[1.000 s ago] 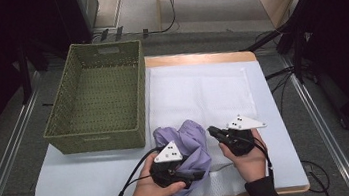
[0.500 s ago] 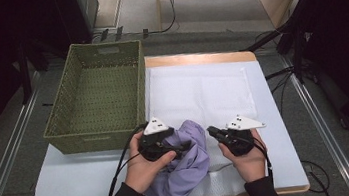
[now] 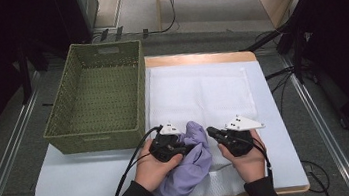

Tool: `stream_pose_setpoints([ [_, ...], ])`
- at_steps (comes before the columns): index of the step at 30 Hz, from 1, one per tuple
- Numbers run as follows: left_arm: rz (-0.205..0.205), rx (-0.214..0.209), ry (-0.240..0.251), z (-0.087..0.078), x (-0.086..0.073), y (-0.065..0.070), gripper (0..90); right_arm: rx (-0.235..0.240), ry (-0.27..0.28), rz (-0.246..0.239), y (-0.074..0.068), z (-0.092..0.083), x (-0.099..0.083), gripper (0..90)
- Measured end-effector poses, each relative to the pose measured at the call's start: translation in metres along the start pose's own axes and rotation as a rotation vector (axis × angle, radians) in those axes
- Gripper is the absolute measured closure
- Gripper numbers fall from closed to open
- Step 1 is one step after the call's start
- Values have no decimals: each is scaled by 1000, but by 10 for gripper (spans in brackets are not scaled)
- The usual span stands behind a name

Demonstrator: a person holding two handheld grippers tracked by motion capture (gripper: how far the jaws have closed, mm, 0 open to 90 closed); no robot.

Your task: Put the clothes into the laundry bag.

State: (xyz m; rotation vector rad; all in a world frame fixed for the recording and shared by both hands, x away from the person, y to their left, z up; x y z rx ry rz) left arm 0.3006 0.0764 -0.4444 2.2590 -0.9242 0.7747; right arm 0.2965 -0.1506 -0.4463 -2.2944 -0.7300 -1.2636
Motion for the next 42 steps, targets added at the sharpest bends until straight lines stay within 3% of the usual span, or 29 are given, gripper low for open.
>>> stream_pose_setpoints([
  [8, 37, -79, 79, -12, 4, 12, 852, 3, 10, 17, 3, -2, 1, 900],
  [11, 54, -129, 108, -14, 6, 20, 851, 4, 17, 22, 4, -2, 2, 900],
  [15, 103, -170, 113, -12, 5, 32, 851, 6, 22, 30, 5, -3, 3, 900],
  [24, 152, -237, 70, -1, 1, 44, 850, 3, 31, 43, 7, -6, 4, 900],
  [27, 187, -234, 41, 5, -2, 50, 850, 4, 37, 49, 8, -7, 5, 900],
  [33, 172, -200, -1, 19, -4, 50, 849, 9, 50, 41, 5, -9, 7, 900],
  [37, 160, -141, -31, 26, -6, 48, 847, 13, 63, 39, 3, -12, 10, 900],
  [38, 154, -109, -42, 26, -6, 46, 846, 13, 66, 36, 3, -13, 10, 900],
  [42, 122, -41, -15, 25, -4, 43, 846, 16, 81, 31, 1, -17, 14, 900],
])
Point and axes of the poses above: each handheld gripper's, and its own axes: z roughly forward along the jaws, x roughly out of its top, y roughly to its right, the point moved 1 cm from there along z, roughly forward along the jaws, and after that the axes turned 1 degree about -z, right-handed, at the moved point
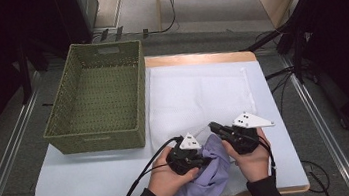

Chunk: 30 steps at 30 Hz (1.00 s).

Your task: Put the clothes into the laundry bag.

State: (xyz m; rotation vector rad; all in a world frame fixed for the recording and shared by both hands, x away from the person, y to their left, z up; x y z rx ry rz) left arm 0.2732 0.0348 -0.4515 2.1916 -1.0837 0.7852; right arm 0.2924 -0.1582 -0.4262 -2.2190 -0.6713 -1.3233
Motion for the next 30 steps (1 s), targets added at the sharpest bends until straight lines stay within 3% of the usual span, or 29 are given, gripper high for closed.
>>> stream_pose_setpoints([
  [3, -21, 34, 38, -5, 2, -3, 847, 5, 11, -2, -2, -2, 2, 900],
  [9, -118, 191, 150, -14, -2, -16, 844, 13, 15, -11, -6, -3, 3, 900],
  [11, -134, 213, 155, -12, -5, -21, 796, 14, 17, -15, -7, -3, 3, 900],
  [13, -144, 190, 150, -11, -8, -22, 652, 11, 8, -16, -6, -2, 2, 900],
  [16, -139, 157, 184, -22, -7, -20, 485, 6, 1, -16, -5, 0, 0, 900],
  [17, -152, 122, 200, -29, -6, -20, 457, 6, 0, -16, -5, 1, -1, 900],
  [20, -166, 78, 229, -43, -3, -19, 403, 6, -2, -14, -5, 1, -1, 900],
  [22, -153, 30, 234, -48, -2, -15, 367, 6, -2, -13, -6, 1, -1, 900],
  [24, -143, 9, 209, -47, -3, -5, 256, 6, -2, -16, -6, 1, -1, 900],
  [27, -100, -43, 109, -33, -9, 11, 111, 4, -5, -18, -6, 1, -2, 900],
  [30, -51, -26, 37, -18, -14, 19, 76, 3, -6, -19, -6, 2, -2, 900],
])
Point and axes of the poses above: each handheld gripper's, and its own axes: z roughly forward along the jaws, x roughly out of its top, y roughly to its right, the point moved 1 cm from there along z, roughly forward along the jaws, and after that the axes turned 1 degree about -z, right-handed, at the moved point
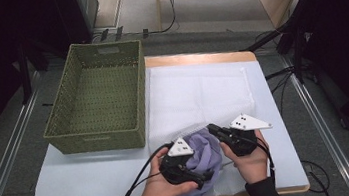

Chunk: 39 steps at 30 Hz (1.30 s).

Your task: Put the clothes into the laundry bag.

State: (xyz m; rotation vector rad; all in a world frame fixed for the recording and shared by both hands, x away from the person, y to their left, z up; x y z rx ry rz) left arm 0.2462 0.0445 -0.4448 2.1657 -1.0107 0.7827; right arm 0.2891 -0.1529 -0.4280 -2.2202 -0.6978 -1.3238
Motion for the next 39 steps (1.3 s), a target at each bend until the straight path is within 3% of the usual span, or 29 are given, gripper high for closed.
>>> stream_pose_setpoints([
  [2, -11, 27, -8, 7, -3, -1, 104, 2, -2, 1, -1, 0, 0, 900],
  [3, -16, 38, -9, 8, -4, -3, 179, 2, -2, 0, -1, -1, 0, 900],
  [6, -15, 58, -22, 8, -5, -7, 499, 4, -2, 3, -1, -1, -1, 900],
  [8, -33, 46, -13, 6, -4, -10, 695, 6, -3, 1, -1, 0, -1, 900],
  [10, -46, 46, 5, 3, -2, -13, 830, 8, -1, -4, -2, 0, -1, 900],
  [13, -85, 47, 66, -3, 5, -14, 860, 28, 3, 6, -5, 0, 0, 900],
  [16, -102, 70, 144, -11, 14, -15, 863, 49, 17, 12, -10, -2, 5, 900],
  [19, -120, 148, 237, -15, 18, -17, 858, 53, 26, -2, -14, -4, 9, 900],
  [21, -127, 185, 245, -10, 15, -24, 837, 51, 28, -4, -14, -4, 9, 900],
  [25, -146, 151, 157, 9, 1, -35, 679, 43, 15, 11, -10, -2, 4, 900],
  [29, -117, 142, 206, -4, 0, -30, 442, 38, 10, 12, -7, -1, 2, 900],
  [31, -109, 112, 221, -14, 1, -28, 383, 38, 10, 13, -7, -1, 2, 900],
  [34, -111, 53, 181, -22, -1, -24, 272, 36, 7, 15, -7, -1, 2, 900],
  [36, -86, 38, 124, -20, -5, -18, 215, 37, 6, 15, -7, 0, 2, 900],
  [37, -67, 40, 87, -16, -7, -15, 196, 36, 6, 14, -7, 0, 2, 900],
  [39, -34, 94, -4, -5, -12, -13, 192, 36, 4, 14, -8, 1, 2, 900],
])
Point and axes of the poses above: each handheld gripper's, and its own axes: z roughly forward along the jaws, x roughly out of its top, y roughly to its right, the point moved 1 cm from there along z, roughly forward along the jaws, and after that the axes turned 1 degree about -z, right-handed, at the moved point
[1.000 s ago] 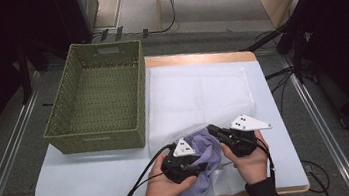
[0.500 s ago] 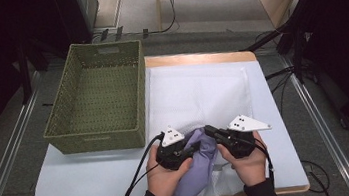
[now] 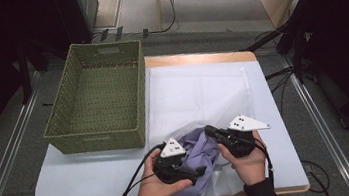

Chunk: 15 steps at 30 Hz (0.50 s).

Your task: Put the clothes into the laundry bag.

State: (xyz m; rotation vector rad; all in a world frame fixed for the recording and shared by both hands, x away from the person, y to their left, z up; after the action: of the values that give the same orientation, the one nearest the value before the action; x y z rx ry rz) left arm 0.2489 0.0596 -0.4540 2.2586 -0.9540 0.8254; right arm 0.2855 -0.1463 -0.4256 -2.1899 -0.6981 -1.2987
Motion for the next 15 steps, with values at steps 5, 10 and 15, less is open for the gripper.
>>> stream_pose_setpoints([
  [5, -50, 76, 39, 6, -1, -9, 660, 7, -2, -5, -3, 0, 0, 900],
  [10, -87, 54, 105, 1, 12, -11, 785, 34, 17, 8, -3, -1, 1, 900],
  [15, -108, 83, 218, -4, 26, -8, 785, 36, 46, 7, -4, -7, 5, 900],
])
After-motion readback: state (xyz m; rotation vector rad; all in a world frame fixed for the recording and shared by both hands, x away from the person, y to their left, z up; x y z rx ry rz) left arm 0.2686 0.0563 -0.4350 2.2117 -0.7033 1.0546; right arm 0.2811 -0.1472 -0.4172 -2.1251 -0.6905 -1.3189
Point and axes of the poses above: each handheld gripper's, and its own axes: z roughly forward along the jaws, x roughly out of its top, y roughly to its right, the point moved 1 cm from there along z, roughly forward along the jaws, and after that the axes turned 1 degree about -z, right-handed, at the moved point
